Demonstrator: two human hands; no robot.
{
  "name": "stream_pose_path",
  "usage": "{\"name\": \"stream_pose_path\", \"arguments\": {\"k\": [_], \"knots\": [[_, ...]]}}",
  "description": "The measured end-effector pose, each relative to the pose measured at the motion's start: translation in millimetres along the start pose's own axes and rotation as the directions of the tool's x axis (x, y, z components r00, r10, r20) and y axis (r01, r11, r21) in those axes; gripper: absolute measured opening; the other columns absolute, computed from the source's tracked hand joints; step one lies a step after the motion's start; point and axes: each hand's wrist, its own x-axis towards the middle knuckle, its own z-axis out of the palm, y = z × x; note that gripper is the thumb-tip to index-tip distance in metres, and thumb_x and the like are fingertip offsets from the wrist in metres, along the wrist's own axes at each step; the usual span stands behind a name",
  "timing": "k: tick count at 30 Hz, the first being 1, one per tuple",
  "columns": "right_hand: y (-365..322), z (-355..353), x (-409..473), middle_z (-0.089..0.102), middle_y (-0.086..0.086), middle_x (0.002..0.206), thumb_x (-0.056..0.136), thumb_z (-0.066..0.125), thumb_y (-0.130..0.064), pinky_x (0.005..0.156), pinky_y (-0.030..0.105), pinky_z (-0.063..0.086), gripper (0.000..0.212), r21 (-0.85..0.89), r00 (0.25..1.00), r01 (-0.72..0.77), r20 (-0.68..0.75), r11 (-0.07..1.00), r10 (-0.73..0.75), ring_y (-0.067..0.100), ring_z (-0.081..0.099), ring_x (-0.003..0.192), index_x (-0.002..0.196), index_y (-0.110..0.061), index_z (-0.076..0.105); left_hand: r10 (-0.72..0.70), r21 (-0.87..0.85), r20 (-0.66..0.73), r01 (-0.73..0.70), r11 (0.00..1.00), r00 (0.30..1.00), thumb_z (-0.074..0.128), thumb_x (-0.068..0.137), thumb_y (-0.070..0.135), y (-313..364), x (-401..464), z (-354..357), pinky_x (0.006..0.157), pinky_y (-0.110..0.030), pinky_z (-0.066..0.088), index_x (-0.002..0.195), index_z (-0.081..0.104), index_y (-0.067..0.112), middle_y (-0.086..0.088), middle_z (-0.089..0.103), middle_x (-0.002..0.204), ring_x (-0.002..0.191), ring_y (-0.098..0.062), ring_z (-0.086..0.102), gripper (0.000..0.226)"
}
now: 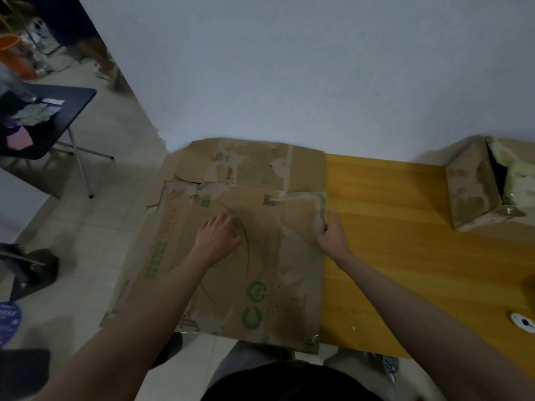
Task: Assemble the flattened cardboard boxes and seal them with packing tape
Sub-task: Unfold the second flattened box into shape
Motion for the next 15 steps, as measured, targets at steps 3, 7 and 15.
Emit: {"name": "stream_pose_path", "arguments": {"k": [3, 7, 15], "knots": [[-16.7, -5.6, -4.4, 0.061, 0.01, 0.123, 0.101, 0.052, -0.019, 0.076, 0.047, 0.057, 0.05, 0.116, 0.999, -0.035, 0.014, 0.993, 0.034, 0.028, 0.063, 0.103, 0.147, -0.019, 0.033, 0.028, 0.003, -0.005, -0.028, 1.0, 1.0, 0.055, 0.092, 0.047, 14.2, 1.9, -3.7, 0.115, -0.045, 0.032, 0.147, 0.036, 0.02, -0.007, 0.032, 0.156, 0.136, -0.032, 0.041, 0.064], [-33.2, -13.1, -12.4, 0.064, 0.007, 0.093, 0.098, 0.053, -0.017, 0.061, 0.043, 0.048, 0.023, 0.218, 0.998, -0.061, 0.047, 0.974, 0.052, 0.023, 0.059, 0.075, 0.12, -0.02, 0.054, 0.107, 0.012, 0.002, -0.107, 0.994, 0.994, 0.053, 0.093, 0.052, 47.3, -1.3, -7.7, 0.113, -0.045, 0.034, 0.149, 0.034, 0.021, -0.006, 0.033, 0.156, 0.136, -0.031, 0.043, 0.066], [-65.7, -29.9, -28.2, 0.058, 0.006, 0.083, 0.097, 0.051, -0.008, 0.062, 0.043, 0.048, 0.016, 0.313, 0.995, -0.04, 0.096, 0.949, 0.01, 0.026, 0.054, 0.071, 0.109, -0.019, 0.053, 0.196, -0.096, 0.059, -0.19, 0.977, 0.979, 0.037, 0.09, 0.074, 137.1, -29.0, -8.7, 0.106, -0.046, 0.039, 0.148, 0.031, 0.022, -0.006, 0.043, 0.151, 0.131, -0.031, 0.048, 0.078]]}}
